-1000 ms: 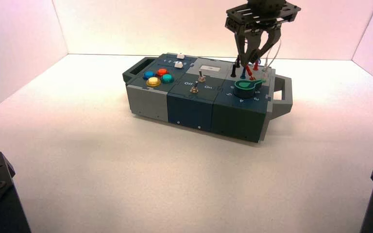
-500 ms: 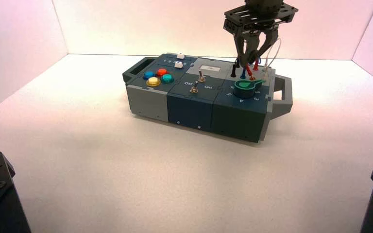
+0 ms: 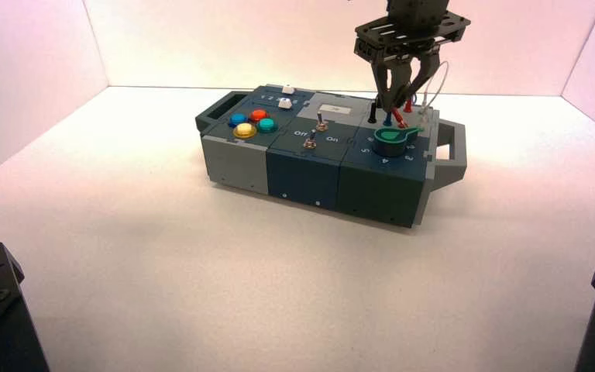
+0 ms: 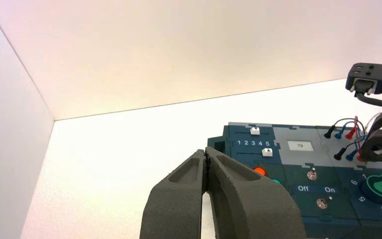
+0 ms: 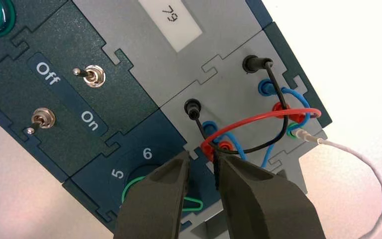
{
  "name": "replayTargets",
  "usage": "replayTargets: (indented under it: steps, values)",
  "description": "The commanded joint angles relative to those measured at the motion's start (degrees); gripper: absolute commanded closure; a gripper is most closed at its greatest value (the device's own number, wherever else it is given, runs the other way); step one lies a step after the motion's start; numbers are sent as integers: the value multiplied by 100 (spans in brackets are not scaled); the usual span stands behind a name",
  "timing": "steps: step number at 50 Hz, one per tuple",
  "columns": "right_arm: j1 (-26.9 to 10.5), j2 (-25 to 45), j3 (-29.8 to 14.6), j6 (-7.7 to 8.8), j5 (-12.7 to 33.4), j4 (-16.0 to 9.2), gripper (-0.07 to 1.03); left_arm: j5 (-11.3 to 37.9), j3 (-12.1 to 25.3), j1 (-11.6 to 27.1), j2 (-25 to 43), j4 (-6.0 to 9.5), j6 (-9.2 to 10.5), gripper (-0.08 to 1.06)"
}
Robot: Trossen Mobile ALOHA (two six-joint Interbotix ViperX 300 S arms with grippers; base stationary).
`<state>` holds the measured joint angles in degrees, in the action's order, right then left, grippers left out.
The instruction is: Insert the red wire.
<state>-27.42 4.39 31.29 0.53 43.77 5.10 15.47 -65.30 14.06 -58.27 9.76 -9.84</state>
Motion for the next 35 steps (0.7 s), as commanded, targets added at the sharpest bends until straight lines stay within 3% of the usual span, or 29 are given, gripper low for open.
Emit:
replayTargets:
  steps: [1,35]
  values:
    - [-9,-79,-149,-26,-18,53,69,-70,193,-35,18,9,9,101]
    - [53,79,-220,-88,-18,185,79,-70,193,-44,-35,9,9,101]
